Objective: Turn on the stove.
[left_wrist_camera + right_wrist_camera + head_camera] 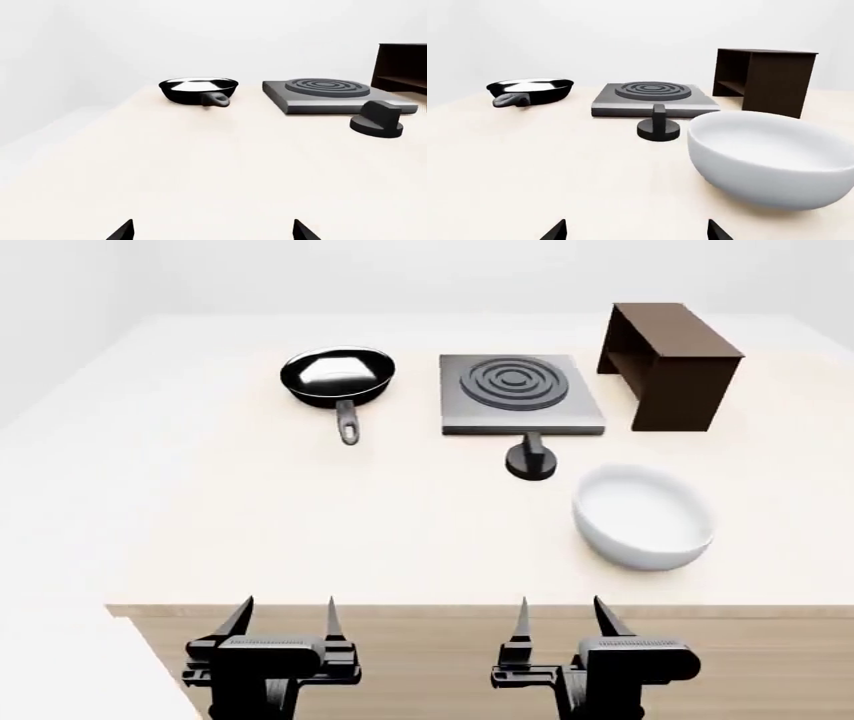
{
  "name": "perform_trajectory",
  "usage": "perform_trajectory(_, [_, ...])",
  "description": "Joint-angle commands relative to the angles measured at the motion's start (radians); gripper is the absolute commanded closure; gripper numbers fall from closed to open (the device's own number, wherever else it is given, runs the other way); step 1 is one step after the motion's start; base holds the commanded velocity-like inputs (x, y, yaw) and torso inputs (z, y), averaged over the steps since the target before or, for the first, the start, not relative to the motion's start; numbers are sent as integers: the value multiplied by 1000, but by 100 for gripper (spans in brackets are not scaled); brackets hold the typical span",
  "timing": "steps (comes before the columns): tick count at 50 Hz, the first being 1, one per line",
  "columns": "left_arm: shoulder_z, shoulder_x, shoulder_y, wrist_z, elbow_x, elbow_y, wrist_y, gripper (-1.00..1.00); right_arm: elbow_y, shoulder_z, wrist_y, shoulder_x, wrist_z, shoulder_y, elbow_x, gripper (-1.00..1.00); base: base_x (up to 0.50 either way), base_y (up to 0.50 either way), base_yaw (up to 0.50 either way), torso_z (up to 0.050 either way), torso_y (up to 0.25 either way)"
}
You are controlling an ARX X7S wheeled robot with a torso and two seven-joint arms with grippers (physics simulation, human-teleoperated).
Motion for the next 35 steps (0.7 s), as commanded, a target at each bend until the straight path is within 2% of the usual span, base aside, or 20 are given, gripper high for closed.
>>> perform_trajectory(1, [13,-11,-1,-12,-9,2,1,-100,-4,-12,1,10,11,0,10,-100,0,441,0,0,0])
perform_trajectory(31, [39,-31,-3,-35,-30,-3,8,-100,7,-37,-8,28,37,6,27,-100,0,440,0,0,0])
perform_trajectory(35, [41,-34,-2,-38,-33,2,7,-100,6,-39,-4,29,38,7,36,-100,0,141,0,0,0])
